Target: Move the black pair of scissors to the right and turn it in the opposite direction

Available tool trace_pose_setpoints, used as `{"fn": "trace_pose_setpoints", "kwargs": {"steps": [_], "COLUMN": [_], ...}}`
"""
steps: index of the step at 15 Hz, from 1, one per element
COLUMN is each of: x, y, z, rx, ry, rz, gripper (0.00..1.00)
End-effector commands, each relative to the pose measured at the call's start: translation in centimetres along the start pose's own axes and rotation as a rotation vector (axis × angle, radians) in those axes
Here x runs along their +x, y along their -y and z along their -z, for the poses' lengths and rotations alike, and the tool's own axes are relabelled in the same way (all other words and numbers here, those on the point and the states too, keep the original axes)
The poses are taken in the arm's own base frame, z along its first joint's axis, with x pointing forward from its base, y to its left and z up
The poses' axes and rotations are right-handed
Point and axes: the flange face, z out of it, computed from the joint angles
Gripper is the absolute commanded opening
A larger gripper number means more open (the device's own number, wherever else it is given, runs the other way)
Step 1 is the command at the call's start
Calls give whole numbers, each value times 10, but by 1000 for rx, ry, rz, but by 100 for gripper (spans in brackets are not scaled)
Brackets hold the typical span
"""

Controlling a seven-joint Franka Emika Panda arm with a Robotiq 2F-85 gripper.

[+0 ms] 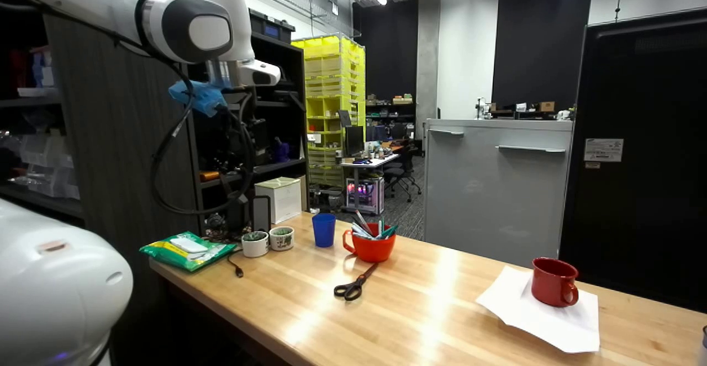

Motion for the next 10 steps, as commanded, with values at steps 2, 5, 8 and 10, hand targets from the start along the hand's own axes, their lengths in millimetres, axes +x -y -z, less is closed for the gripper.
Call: {"fn": "trace_pose_setpoints", "kwargs": {"steps": [2, 5, 8, 10], "x": [16, 30, 47, 57], "y": [-20, -46, -81, -99], "z": [-13, -32, -51, -57], "rx": [-55, -106, -145, -152], "ry": [-3, 0, -6, -14], "rz": [-35, -80, -133, -152], "gripper": [100, 100, 100, 100]}}
